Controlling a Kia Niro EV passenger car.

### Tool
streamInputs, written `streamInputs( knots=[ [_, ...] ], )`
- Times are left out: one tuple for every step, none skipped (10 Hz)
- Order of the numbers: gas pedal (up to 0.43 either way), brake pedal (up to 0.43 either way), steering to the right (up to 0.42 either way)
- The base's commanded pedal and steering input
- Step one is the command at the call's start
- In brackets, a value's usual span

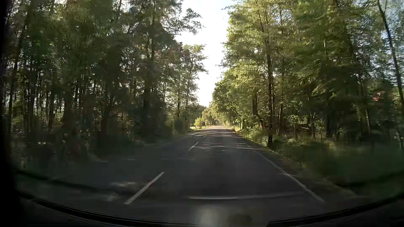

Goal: Follow the waypoints while adhering to traffic rules and regulations

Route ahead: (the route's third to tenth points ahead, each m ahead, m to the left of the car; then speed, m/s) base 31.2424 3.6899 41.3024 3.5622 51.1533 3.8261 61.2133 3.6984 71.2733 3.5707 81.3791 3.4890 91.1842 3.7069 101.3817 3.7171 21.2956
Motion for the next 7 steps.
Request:
streamInputs(
  knots=[
    [0.319, 0.006, 0.001],
    [0.319, 0.006, 0.001],
    [0.331, 0.006, 0.0],
    [0.339, 0.006, 0.0],
    [0.35, 0.006, 0.0],
    [0.35, 0.006, 0.0],
    [0.35, 0.006, 0.0]
  ],
)
